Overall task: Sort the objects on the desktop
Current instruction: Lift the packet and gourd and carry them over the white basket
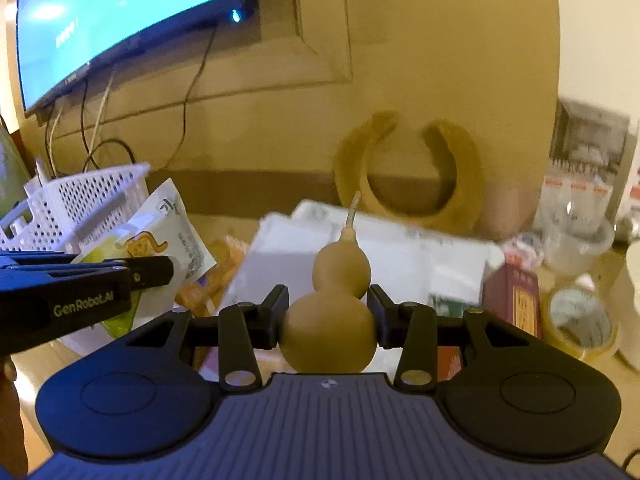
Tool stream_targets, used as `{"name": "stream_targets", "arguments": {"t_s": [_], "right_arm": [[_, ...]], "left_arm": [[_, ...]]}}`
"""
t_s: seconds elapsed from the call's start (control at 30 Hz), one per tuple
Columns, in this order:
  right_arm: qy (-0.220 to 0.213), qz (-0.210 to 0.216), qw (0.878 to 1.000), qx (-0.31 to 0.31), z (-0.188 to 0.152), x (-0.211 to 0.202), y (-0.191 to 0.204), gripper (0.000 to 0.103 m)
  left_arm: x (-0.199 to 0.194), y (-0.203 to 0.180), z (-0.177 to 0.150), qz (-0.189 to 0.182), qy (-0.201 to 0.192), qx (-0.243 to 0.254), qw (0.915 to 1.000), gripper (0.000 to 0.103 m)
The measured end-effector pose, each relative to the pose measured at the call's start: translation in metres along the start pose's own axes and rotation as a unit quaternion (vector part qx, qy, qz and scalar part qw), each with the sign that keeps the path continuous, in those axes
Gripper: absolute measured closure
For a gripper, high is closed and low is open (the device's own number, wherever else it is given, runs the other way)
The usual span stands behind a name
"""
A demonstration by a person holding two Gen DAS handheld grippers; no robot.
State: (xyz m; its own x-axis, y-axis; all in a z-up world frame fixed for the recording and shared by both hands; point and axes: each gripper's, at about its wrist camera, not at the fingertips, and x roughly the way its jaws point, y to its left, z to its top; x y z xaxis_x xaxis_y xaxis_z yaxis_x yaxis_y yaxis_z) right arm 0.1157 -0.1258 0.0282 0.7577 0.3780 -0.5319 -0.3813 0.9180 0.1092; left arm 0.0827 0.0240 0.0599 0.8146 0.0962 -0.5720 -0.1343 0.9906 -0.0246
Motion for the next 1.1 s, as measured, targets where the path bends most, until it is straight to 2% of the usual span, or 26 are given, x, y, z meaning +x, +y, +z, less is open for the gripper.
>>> {"name": "stream_targets", "arguments": {"t_s": [0.2, 0.37, 0.57, 0.73, 0.97, 1.1], "right_arm": [[-0.027, 0.001, 0.999, -0.02, 0.03, -0.01, 0.023, 0.054], [-0.053, 0.019, 0.998, -0.042, 0.056, -0.018, 0.056, 0.054], [-0.07, 0.064, 0.994, -0.053, 0.085, -0.017, 0.106, 0.054], [-0.064, 0.106, 0.99, -0.06, 0.1, -0.002, 0.16, 0.054], [-0.011, 0.144, 0.988, -0.054, 0.107, 0.04, 0.225, 0.054], [0.047, 0.143, 0.988, -0.042, 0.103, 0.07, 0.241, 0.054]], "left_arm": [[-0.016, 0.011, 0.024, 0.015, -0.027, 0.001, 0.9995, 0.099], [-0.03, 0.031, 0.043, 0.034, -0.049, -0.004, 0.9982, 0.098], [-0.045, 0.084, 0.062, 0.069, -0.068, -0.026, 0.995, 0.098], [-0.05, 0.139, 0.067, 0.108, -0.064, -0.033, 0.9915, 0.098], [-0.03, 0.208, 0.069, 0.133, -0.015, -0.043, 0.99, 0.098], [-0.002, 0.231, 0.065, 0.123, 0.045, -0.043, 0.9904, 0.098]]}}
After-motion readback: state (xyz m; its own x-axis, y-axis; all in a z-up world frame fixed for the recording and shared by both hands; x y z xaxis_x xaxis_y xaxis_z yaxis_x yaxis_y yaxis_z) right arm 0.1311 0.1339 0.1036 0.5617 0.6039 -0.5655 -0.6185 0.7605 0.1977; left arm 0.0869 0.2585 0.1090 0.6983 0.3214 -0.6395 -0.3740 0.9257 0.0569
